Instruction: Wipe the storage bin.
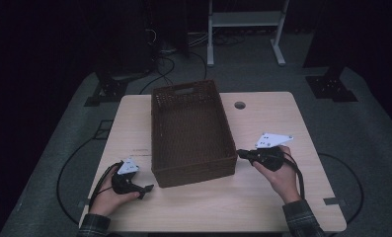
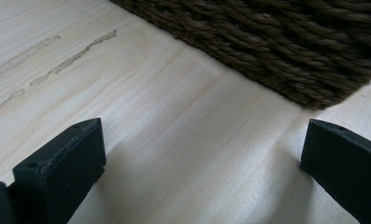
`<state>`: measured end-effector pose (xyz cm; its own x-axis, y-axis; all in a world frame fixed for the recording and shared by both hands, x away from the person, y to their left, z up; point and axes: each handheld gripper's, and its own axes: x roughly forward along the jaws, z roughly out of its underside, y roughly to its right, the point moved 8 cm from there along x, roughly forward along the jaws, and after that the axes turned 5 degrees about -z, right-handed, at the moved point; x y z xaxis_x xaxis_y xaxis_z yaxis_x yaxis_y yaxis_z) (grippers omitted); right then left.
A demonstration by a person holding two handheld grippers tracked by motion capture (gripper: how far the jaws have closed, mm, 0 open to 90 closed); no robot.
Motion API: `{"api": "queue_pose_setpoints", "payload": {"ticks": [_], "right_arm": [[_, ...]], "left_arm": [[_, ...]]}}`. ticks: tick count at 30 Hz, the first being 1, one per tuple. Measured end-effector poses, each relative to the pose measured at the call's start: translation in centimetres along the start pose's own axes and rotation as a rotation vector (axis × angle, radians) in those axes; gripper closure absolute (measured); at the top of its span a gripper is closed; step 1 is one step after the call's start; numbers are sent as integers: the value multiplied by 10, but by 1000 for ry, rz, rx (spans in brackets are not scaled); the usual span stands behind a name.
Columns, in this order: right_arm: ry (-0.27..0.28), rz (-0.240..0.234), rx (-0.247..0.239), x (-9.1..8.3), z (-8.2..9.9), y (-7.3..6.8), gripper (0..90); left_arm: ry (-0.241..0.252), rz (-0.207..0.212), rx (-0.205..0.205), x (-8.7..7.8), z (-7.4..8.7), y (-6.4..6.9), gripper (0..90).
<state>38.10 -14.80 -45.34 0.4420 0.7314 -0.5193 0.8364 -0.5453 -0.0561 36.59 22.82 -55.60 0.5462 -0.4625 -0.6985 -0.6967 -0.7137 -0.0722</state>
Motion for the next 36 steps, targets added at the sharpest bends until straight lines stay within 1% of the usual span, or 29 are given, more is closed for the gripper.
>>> {"api": "queue_pose_setpoints", "payload": {"ticks": [6,10,16,18,21,27,31,34,36], "right_arm": [[-1,-17,-28,2,-4,-9,898],[-6,-32,-44,4,-5,-14,898],[-11,-60,-60,8,-7,-23,898],[-11,-65,-72,10,-8,-26,898],[-13,-76,-72,11,-9,-30,898],[-13,-96,-88,15,-12,-37,897],[-14,-92,-89,15,-12,-36,897],[-9,-68,-83,13,-10,-31,893],[-5,-53,-71,10,-8,-27,869]], "left_arm": [[-3,-4,-5,-5,5,1,0],[-3,-3,4,-8,7,1,0],[2,-2,3,-8,8,1,0],[4,-1,3,-8,8,1,0],[4,-1,2,-8,8,1,0],[5,0,0,-8,8,1,0],[6,0,0,-8,8,1,0],[6,0,-1,-8,8,2,0],[6,1,-1,-8,8,2,0]]}}
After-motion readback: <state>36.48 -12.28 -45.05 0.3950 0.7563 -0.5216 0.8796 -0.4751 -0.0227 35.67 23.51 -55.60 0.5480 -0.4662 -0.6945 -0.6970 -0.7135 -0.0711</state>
